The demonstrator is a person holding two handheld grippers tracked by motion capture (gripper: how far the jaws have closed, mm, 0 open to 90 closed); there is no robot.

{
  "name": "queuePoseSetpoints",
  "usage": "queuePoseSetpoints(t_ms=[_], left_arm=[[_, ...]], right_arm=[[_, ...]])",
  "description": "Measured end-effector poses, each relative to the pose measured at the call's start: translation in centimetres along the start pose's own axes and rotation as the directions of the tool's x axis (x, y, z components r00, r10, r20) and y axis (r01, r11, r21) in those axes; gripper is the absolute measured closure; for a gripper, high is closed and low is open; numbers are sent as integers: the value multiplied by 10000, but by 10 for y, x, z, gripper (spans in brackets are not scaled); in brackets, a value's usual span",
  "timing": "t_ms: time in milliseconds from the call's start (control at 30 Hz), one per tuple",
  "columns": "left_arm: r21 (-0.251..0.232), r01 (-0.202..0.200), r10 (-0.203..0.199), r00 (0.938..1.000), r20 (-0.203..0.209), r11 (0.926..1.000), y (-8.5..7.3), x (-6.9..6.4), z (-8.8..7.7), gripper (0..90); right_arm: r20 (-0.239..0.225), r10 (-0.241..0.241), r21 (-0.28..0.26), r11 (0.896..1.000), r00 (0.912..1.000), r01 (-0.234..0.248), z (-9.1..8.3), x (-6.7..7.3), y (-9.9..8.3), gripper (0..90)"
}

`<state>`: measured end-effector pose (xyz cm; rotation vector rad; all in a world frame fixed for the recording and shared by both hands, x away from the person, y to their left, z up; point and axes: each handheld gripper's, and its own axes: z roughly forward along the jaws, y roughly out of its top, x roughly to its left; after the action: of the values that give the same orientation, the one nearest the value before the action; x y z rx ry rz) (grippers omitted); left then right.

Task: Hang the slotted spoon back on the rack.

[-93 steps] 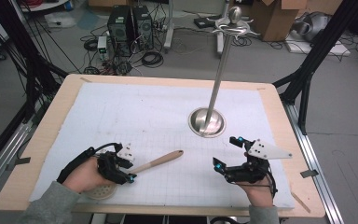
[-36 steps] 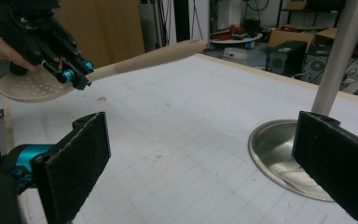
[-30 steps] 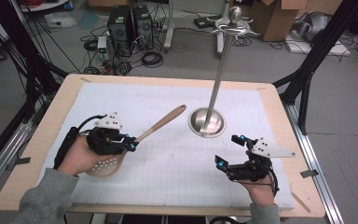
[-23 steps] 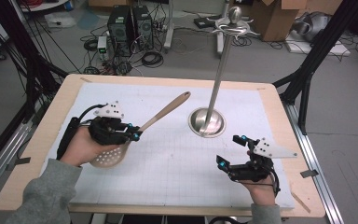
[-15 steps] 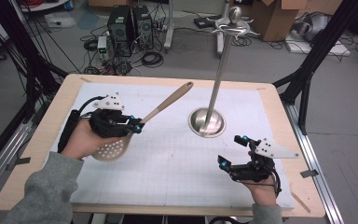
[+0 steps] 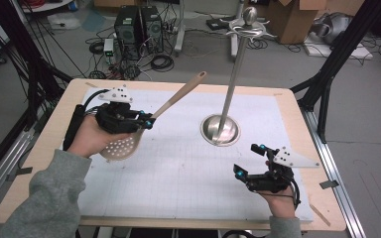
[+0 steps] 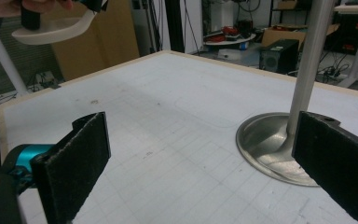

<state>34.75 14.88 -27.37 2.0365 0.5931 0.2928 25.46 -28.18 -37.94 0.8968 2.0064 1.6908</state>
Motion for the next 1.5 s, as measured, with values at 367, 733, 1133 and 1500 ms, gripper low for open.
queuePoseSetpoints(t_ms=[367, 733, 1133, 1500], left_arm=[[-291, -134, 132, 9999, -95, 9995, 25, 3, 1, 779], [-864, -51, 56, 10000, 56, 9962, 45, 0, -2, 779], [-1496, -89, 104, 9999, 89, 9887, 67, -3, -11, 779], [-1805, 132, -54, 9990, 439, 9835, 74, -7, -5, 779]], right_arm=[[89, 73, -74, 9999, 9999, -72, -1, -6, -3, 31], [38, 184, -225, 9996, 9998, -183, -5, -6, -2, 31], [42, 218, -295, 9993, 9998, -217, -6, -7, -1, 31], [58, 242, -324, 9992, 9997, -240, -9, -7, -1, 31]])
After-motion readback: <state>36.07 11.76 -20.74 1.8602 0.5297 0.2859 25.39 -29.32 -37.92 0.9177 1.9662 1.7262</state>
